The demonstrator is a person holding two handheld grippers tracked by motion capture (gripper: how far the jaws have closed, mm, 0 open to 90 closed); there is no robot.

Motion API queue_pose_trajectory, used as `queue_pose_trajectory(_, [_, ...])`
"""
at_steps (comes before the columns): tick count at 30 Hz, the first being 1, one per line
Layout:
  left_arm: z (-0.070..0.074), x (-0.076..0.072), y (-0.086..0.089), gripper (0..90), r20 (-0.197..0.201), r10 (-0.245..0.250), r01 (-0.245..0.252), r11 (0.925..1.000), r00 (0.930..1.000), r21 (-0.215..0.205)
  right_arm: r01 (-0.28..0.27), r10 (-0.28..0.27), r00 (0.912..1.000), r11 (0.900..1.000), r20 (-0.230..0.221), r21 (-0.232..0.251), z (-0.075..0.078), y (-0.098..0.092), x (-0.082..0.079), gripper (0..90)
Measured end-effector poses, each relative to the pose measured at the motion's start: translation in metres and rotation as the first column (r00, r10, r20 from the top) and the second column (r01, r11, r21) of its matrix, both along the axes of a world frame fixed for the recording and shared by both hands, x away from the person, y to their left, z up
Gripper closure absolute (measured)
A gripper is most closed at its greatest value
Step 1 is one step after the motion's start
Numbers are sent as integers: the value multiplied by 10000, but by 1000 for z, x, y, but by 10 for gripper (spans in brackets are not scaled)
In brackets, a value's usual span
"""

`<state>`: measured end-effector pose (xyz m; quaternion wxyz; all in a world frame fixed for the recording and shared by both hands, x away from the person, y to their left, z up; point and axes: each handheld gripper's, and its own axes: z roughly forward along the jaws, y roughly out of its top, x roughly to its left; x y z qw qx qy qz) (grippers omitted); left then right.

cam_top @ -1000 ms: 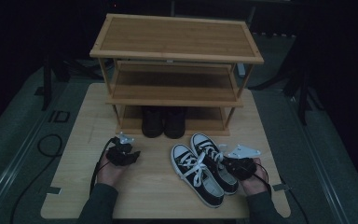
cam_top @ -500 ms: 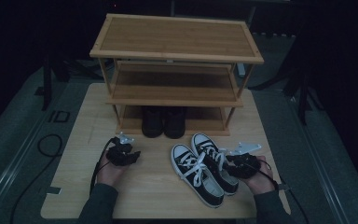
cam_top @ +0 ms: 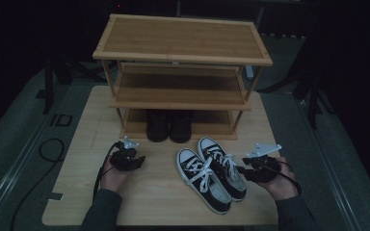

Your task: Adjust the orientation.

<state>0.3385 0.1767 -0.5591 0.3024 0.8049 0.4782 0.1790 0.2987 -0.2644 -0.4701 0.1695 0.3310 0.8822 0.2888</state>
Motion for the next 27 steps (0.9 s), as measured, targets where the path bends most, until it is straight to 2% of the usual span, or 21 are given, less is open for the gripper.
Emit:
queue_pose_trajectory(3, [0, 0, 0, 563, -3, -3, 3, 10000, 10000, 3, -19, 20, 10000, 9999, 82, -109, 5, -1, -2, 575])
queue_pose_trajectory(6, [0, 0, 0, 562, -2, 1, -1, 10000, 10000, 1, -199, 198, 9997, 9998, 118, 87, 13, 1, -7, 568])
queue_pose_trajectory(11, [0, 0, 0, 562, -4, 0, 0, 10000, 10000, -8, -505, 503, 9987, 9986, 107, 171, 17, 7, -13, 560])
queue_pose_trajectory(19, [0, 0, 0, 560, -2, -12, 12, 10000, 10000, -23, -958, 962, 9947, 9953, -365, 135, 8, 26, -17, 539])
queue_pose_trajectory(27, [0, 0, 0, 556, -4, -18, 18, 10000, 10000, -16, -926, 912, 9928, 9956, -773, -145, -3, 39, -18, 415])
